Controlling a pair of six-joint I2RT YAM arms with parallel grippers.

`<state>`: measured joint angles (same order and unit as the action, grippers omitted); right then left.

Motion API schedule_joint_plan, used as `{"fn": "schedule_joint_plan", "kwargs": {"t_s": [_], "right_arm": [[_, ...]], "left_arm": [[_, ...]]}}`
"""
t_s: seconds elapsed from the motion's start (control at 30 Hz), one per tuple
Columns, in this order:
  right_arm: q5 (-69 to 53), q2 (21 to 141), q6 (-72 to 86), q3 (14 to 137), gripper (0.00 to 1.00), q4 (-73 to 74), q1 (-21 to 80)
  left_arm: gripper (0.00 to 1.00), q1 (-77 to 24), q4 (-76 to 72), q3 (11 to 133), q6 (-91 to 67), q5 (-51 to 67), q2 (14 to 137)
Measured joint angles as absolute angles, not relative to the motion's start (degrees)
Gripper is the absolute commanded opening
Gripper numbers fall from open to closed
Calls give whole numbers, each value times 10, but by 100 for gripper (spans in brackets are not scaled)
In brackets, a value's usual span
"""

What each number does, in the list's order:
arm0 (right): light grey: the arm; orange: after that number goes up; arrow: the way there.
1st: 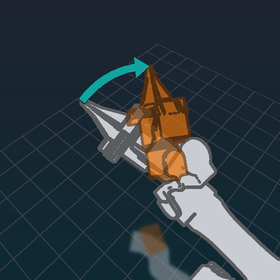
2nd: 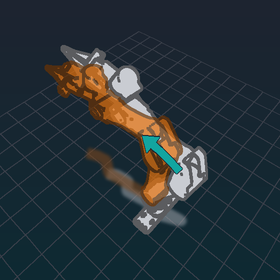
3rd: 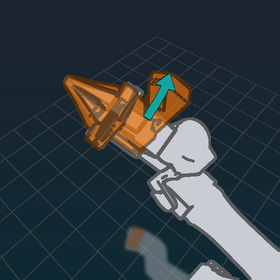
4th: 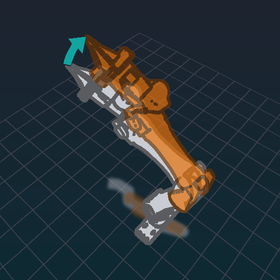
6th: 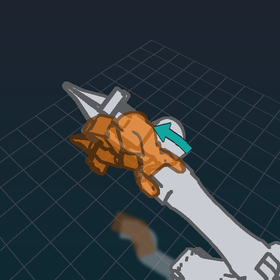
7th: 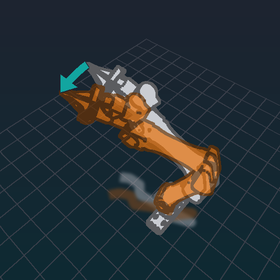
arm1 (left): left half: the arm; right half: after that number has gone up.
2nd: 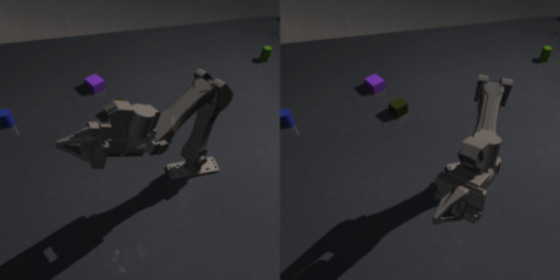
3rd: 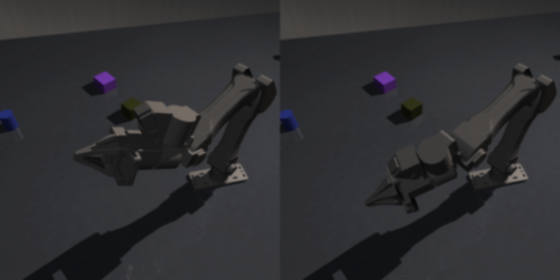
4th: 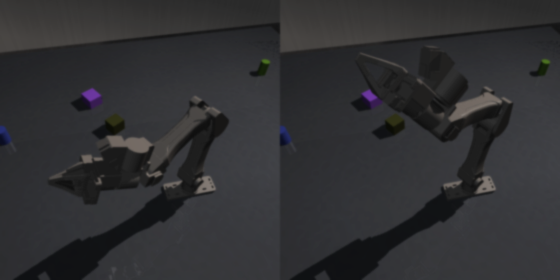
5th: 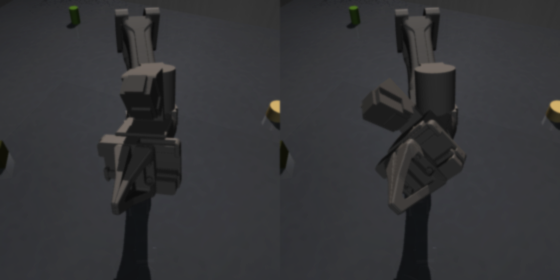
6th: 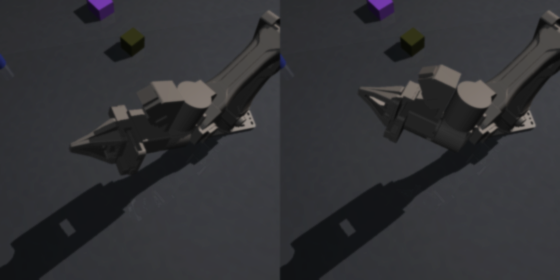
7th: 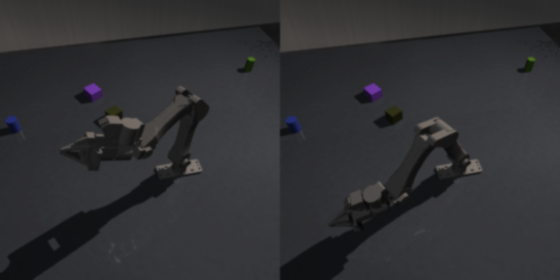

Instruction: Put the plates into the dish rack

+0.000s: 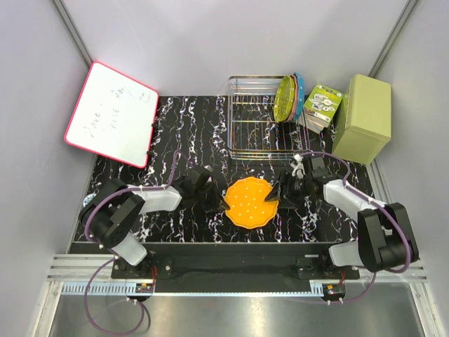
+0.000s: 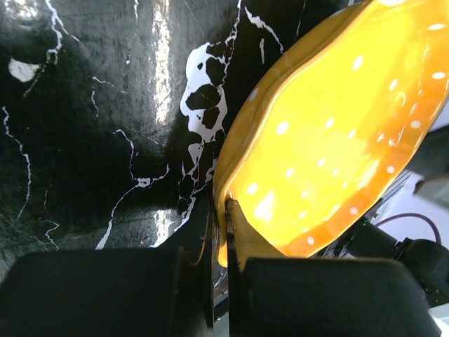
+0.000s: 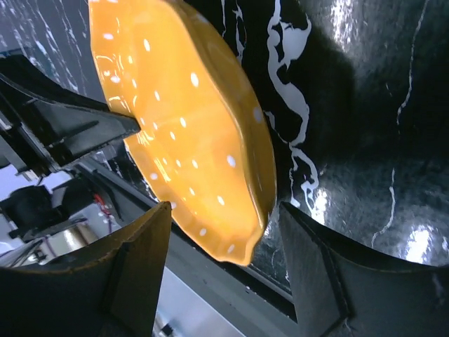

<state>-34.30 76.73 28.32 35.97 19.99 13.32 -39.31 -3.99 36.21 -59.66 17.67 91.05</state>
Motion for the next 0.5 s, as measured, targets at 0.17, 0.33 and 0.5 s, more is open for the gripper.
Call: {"fn": "schedule_joint_plan", "kwargs": {"t_s": [0.17, 0.33, 0.5], "right_arm": [[-380, 839, 290, 360, 65, 159, 127], [-429, 910, 293, 370, 56, 135, 127], [-432, 915, 295, 365, 47, 93, 127]], "left_arm": [[0, -393, -43, 362, -585, 180, 911], [0, -393, -45, 362, -579, 183, 912], [0, -394, -47, 362, -577, 186, 912]]}}
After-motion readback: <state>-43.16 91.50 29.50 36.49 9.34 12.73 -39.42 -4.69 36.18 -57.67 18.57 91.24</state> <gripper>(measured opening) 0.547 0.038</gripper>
